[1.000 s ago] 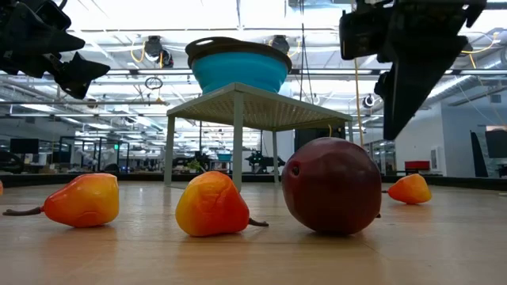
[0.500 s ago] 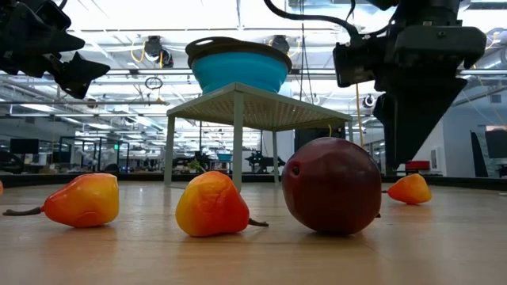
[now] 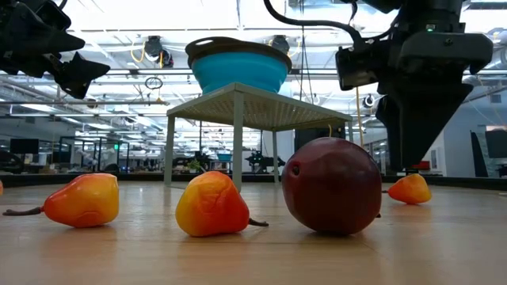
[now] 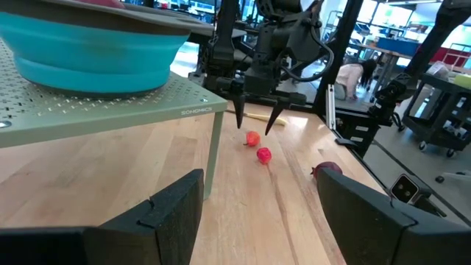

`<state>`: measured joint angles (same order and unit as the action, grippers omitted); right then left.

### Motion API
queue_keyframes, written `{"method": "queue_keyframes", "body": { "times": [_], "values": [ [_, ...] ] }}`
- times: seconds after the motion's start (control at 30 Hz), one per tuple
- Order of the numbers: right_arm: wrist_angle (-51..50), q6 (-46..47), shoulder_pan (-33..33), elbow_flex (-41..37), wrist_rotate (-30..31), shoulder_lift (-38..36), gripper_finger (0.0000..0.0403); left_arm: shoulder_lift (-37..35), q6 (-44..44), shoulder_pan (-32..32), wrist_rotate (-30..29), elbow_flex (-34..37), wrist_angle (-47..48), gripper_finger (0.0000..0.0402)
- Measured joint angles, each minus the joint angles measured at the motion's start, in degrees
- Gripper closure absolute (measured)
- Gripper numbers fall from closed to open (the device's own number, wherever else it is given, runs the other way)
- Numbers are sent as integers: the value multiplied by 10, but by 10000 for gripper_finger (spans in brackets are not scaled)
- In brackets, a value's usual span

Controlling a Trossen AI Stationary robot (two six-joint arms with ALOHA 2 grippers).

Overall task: Pick & Place Fruit
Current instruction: Put the red yellow peach into the blue strainer bowl on the shelf

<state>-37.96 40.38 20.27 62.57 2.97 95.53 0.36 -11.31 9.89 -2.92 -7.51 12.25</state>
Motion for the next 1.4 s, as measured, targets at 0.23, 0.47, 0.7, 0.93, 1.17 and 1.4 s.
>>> {"method": "queue_keyframes", "body": {
  "times": [0.23,0.47,0.7,0.93,1.17,1.4],
  "values": [
    [0,-7,1,0,14,10,128,0,0,0,0,0,0,135],
    [9,-6,1,-9,10,9,128,0,0,0,0,0,0,135],
    [52,22,10,-43,-15,10,128,0,-2,0,0,0,0,135],
    [52,6,10,-43,-10,10,128,0,-4,0,0,0,0,135],
    [51,-21,10,-43,3,10,129,0,-8,0,0,0,0,135],
    [49,-28,10,-44,16,10,129,0,-9,0,0,0,0,135]
  ]
}}
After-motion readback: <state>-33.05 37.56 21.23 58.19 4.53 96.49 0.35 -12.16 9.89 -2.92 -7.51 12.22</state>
